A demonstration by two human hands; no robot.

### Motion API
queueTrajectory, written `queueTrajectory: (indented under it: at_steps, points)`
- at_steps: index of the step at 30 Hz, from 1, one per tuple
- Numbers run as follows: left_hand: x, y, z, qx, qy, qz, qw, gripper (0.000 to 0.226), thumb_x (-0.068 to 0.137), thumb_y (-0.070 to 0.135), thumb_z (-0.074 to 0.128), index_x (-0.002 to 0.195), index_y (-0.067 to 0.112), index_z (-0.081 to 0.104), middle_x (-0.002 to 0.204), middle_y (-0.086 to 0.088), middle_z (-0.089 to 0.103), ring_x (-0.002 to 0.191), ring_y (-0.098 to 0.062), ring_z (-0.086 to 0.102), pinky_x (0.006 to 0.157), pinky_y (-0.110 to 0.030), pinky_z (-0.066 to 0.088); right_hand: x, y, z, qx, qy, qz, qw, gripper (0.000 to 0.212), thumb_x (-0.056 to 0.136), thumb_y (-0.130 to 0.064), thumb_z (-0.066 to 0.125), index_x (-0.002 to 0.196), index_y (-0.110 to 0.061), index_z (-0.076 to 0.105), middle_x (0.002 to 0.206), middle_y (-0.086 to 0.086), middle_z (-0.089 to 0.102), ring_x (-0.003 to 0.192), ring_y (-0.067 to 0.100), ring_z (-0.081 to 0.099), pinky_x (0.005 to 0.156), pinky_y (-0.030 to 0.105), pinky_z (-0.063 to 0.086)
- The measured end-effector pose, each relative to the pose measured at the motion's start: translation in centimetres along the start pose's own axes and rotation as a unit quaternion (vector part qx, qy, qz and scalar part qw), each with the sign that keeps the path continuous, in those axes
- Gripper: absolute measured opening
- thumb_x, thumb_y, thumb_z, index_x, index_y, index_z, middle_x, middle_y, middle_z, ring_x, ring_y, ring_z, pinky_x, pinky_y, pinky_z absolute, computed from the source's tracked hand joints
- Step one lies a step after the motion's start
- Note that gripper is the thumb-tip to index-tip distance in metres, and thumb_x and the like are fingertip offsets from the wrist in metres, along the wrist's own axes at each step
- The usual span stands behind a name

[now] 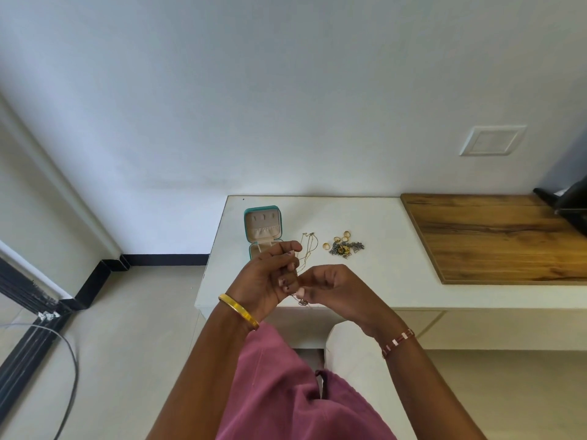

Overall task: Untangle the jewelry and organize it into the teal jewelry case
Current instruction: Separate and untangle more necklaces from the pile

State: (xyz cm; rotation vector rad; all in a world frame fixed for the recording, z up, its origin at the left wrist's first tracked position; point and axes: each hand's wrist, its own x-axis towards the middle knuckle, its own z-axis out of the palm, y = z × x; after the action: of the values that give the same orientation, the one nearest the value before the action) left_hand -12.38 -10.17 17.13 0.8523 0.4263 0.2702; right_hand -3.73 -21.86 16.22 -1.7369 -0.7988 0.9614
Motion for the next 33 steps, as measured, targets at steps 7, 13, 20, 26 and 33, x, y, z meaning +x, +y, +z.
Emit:
queueTrajectory:
  at_steps: [7,13,20,26,33]
  points:
    - [0.0,0.3,-0.9,0.048,0.009,-0.004,0.999,0.021,0.088,-0.001,0.038,0.089,0.008,0.057,0.063,-0.005,0.047,0.040,-0.007,0.035,0.043,-0.018,0.034,-0.5,-0.2,-1.1,0.046,0.000,-0.024,0.999,0.008,0.087,-0.005,0.059,0.081,-0.008,0.063,0.078,0.009,0.069,0.075,0.017,0.067,0.079,0.025,0.054]
    - [-0.2,0.2,-1.4,0.283,0.005,0.012,0.959,0.028,0.091,-0.004,0.042,0.087,0.014,0.063,0.072,-0.005,0.054,0.042,-0.007,0.040,0.053,-0.023,0.036,-0.7,-0.4,-2.2,0.072,0.012,-0.045,0.996,0.016,0.088,-0.001,0.055,0.077,-0.010,0.064,0.068,0.002,0.065,0.064,0.011,0.061,0.068,0.019,0.051]
    - [-0.5,0.3,-1.1,0.396,-0.028,-0.015,0.918,0.028,0.091,0.009,0.048,0.070,0.015,0.064,0.048,0.008,0.057,0.039,-0.004,0.043,0.044,-0.014,0.039,-0.1,0.2,-2.3,0.279,0.000,-0.040,0.959,0.014,0.072,-0.012,0.053,0.060,-0.006,0.053,0.073,0.017,0.062,0.074,0.029,0.062,0.073,0.035,0.055]
    - [-0.1,-0.3,0.0,0.319,0.028,-0.013,0.947,0.031,0.095,0.018,0.041,0.067,0.009,0.049,0.049,0.001,0.046,0.037,-0.009,0.042,0.046,-0.021,0.038,0.0,-0.1,-1.1,0.362,-0.001,-0.050,0.931,0.021,0.083,-0.010,0.058,0.063,-0.007,0.051,0.048,0.005,0.045,0.048,0.018,0.048,0.072,0.037,0.054]
    - [0.0,-0.3,-0.4,0.037,0.065,-0.002,0.997,0.018,0.092,0.019,0.043,0.080,0.007,0.050,0.049,0.001,0.048,0.032,-0.006,0.032,0.039,-0.014,0.030,-0.1,-0.3,-0.7,0.213,0.077,-0.058,0.972,0.013,0.084,0.002,0.059,0.077,-0.008,0.065,0.057,0.000,0.057,0.050,0.012,0.049,0.061,0.029,0.053]
